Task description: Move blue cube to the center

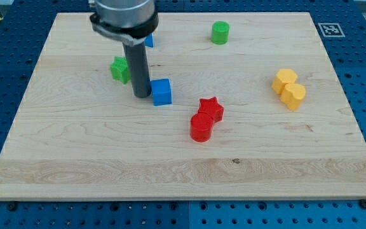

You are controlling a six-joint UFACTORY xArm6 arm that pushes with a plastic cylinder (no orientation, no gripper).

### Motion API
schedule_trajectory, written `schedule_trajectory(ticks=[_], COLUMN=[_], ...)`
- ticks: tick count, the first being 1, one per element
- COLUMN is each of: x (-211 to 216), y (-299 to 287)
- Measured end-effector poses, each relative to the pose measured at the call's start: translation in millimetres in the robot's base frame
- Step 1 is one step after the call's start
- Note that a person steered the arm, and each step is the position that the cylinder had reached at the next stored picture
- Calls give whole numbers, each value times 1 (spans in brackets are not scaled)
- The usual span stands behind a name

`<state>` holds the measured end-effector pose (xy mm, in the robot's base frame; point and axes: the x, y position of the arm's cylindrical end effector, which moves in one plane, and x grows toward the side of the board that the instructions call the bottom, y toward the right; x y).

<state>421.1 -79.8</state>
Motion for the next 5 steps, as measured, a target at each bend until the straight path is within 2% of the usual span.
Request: schedule_trajectory(ticks=[1,4,5], x=[-17,66,72], y=[4,4,13])
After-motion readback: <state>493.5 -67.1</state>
